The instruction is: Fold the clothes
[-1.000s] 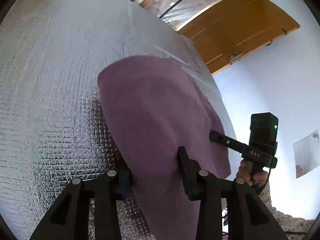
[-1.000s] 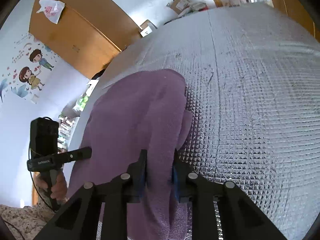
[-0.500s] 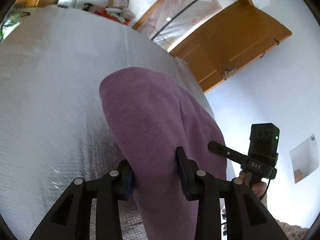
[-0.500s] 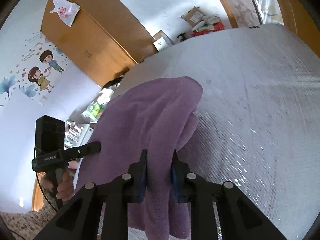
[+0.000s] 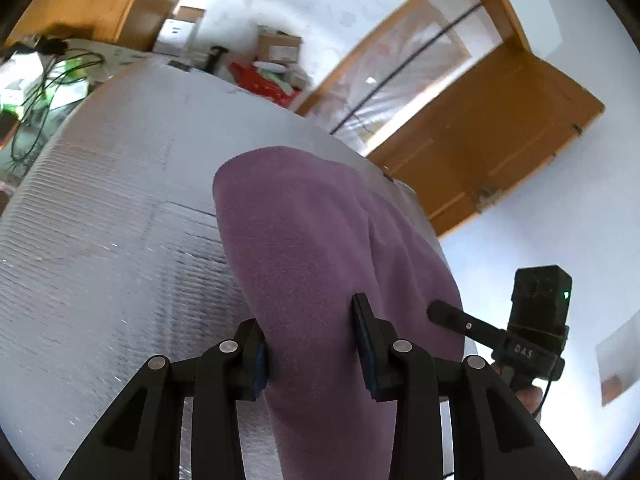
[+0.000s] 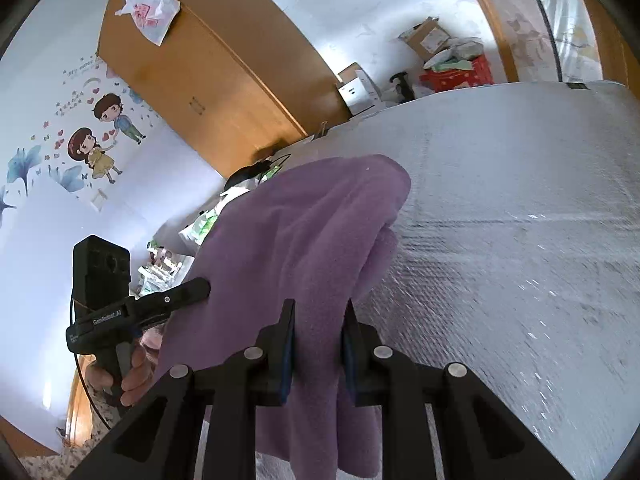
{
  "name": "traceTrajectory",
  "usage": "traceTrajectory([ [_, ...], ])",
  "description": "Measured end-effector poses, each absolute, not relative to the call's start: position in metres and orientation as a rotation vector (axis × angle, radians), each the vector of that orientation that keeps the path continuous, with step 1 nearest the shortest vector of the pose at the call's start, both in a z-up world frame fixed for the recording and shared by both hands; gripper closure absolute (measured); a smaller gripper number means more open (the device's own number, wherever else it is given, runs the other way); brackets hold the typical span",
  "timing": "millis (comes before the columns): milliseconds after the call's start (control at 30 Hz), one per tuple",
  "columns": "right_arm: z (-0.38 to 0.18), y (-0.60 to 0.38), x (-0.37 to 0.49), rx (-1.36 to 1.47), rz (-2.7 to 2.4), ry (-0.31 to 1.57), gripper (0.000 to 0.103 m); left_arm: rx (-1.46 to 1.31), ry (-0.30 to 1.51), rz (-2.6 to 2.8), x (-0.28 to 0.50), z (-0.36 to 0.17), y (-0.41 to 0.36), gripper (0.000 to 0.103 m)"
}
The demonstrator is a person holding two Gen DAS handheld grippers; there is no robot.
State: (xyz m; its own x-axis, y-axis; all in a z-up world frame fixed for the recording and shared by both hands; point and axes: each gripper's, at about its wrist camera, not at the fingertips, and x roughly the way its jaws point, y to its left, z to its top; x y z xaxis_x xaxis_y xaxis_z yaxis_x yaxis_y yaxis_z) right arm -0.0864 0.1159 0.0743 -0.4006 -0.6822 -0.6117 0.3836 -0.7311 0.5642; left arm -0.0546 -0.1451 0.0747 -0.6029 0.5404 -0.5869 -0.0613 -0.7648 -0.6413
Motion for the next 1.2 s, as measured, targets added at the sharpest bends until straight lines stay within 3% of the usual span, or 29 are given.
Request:
traceTrajectory([
  [400, 0.042, 0.064, -0.144, 1.175, -2.111, -0.495, 0.082, -1.222, -0.883, 2.504, -0.093, 0.055, -0.201, 0.065],
  [967, 0.015, 0.04, -0.178, 1.163, -2.176, -0.521, 0.082, -1.271, -0.853, 2.529, -0.15, 0.03, -0.222, 0.065],
  [1200, 0.004, 0.039, -0.182, 1.203, -2.242, -0.453, 0.081, -1.281, -0.881, 2.501, -0.155, 0.014, -0.233, 0.059],
])
